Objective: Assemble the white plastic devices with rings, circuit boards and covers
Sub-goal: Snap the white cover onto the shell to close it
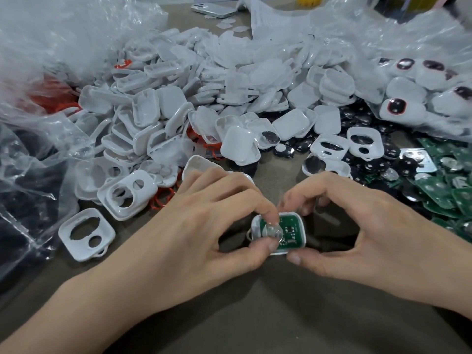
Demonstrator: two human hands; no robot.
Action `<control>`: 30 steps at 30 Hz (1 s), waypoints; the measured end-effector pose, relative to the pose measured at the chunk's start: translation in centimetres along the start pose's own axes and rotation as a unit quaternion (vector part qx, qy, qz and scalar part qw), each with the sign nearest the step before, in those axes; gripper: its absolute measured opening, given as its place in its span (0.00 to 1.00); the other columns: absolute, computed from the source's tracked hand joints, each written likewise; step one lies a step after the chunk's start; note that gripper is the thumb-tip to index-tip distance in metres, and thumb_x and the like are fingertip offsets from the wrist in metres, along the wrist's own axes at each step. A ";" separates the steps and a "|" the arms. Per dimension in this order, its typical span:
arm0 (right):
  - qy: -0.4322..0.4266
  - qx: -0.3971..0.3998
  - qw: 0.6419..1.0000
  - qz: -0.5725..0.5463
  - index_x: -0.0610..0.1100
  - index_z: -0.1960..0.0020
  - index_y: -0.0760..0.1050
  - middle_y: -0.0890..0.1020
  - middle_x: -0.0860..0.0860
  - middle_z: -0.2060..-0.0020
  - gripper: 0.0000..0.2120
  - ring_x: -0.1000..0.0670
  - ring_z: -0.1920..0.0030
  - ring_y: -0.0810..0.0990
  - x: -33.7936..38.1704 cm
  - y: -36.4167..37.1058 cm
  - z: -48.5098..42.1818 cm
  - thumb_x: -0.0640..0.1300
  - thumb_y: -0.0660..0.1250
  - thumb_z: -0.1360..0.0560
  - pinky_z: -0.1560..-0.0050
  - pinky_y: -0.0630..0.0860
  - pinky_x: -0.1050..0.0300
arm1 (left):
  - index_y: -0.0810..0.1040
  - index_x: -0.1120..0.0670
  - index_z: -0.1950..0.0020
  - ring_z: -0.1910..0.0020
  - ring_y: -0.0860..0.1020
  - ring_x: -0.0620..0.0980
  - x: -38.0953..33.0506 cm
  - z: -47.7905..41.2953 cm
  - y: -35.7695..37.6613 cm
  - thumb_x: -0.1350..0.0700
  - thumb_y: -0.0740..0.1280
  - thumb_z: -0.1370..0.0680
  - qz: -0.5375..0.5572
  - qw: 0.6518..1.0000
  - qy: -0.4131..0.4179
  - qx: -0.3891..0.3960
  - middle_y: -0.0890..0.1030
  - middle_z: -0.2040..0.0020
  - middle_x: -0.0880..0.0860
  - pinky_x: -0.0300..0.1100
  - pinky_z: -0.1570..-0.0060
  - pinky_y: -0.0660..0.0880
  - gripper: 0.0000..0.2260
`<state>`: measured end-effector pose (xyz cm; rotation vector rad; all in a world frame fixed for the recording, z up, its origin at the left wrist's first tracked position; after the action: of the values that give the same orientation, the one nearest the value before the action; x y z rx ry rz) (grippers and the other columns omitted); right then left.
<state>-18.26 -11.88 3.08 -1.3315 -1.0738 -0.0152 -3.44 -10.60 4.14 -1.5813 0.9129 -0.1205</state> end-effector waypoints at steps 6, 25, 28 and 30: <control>-0.008 0.010 1.000 -0.011 0.65 0.45 0.70 0.80 0.55 0.49 0.18 0.51 0.45 0.78 -0.1 0.1 -0.1 0.63 0.71 0.31 0.49 0.74 0.57 | 0.79 0.43 0.43 0.43 0.75 0.46 0.3 0.3 -0.9 0.45 0.62 0.18 0.016 0.999 0.002 -0.036 0.78 0.47 0.40 0.47 0.43 0.70 0.08; -0.048 -0.016 0.999 0.006 0.64 0.34 0.69 0.78 0.63 0.45 0.24 0.56 0.45 0.78 0.2 -0.3 -0.1 0.57 0.71 0.29 0.45 0.71 0.67 | 0.78 0.48 0.47 0.48 0.74 0.43 1.0 0.2 -2.3 0.50 0.64 0.21 -0.012 0.994 -0.040 -0.100 0.80 0.52 0.42 0.39 0.44 0.68 0.06; -0.045 -0.016 0.999 0.012 0.65 0.31 0.67 0.78 0.63 0.44 0.28 0.55 0.44 0.79 0.1 -0.2 0.0 0.57 0.71 0.29 0.45 0.71 0.66 | 0.78 0.47 0.46 0.46 0.73 0.39 0.6 0.1 -1.6 0.48 0.64 0.21 -0.011 0.997 -0.026 -0.067 0.77 0.51 0.39 0.33 0.43 0.67 0.07; -0.045 -0.015 0.999 0.017 0.65 0.30 0.65 0.78 0.63 0.43 0.29 0.54 0.44 0.79 0.0 -0.1 0.0 0.57 0.71 0.29 0.46 0.71 0.65 | 0.77 0.46 0.44 0.44 0.73 0.37 0.6 0.1 -1.4 0.47 0.64 0.22 0.003 0.998 -0.033 -0.057 0.77 0.50 0.38 0.29 0.43 0.66 0.08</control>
<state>-18.32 -11.93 3.19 -1.3875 -1.1315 0.0545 -2.27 -10.97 5.10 -1.6777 0.8856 -0.0124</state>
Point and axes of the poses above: each hand's wrist, its own z-axis away from the middle knuckle, its own y-axis out of the palm, x = y × z, the point moved 8 cm from there along -z, towards the middle knuckle
